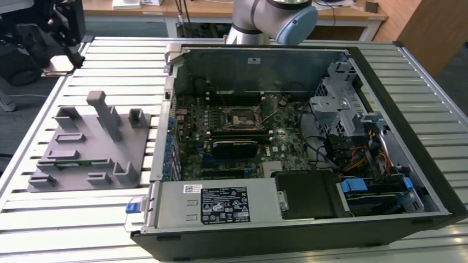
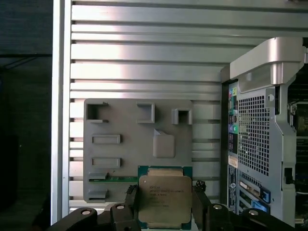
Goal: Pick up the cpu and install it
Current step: 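Pick up the cpu and move it towards the insertion slot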
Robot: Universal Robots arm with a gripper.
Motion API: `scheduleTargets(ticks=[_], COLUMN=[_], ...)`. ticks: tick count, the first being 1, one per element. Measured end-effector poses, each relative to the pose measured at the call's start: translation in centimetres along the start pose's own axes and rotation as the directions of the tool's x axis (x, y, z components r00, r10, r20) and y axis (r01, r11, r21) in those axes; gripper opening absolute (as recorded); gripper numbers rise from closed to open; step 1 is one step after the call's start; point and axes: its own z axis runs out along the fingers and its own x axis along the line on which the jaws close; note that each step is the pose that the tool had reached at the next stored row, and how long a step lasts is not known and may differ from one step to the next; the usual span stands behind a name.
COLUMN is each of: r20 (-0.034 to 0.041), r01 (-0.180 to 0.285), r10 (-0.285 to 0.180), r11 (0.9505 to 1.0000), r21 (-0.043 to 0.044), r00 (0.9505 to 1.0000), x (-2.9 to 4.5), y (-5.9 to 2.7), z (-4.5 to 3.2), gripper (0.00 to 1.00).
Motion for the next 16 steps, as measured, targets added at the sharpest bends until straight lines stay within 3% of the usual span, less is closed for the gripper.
scheduleTargets(ticks=[16], r20=[0.0], r01=[0.0], r10=[0.0], r11=[1.0], r21=[0.0], r00=[1.0], x=[-5.97], y=[0.03], z=[0.24], gripper=[0.53])
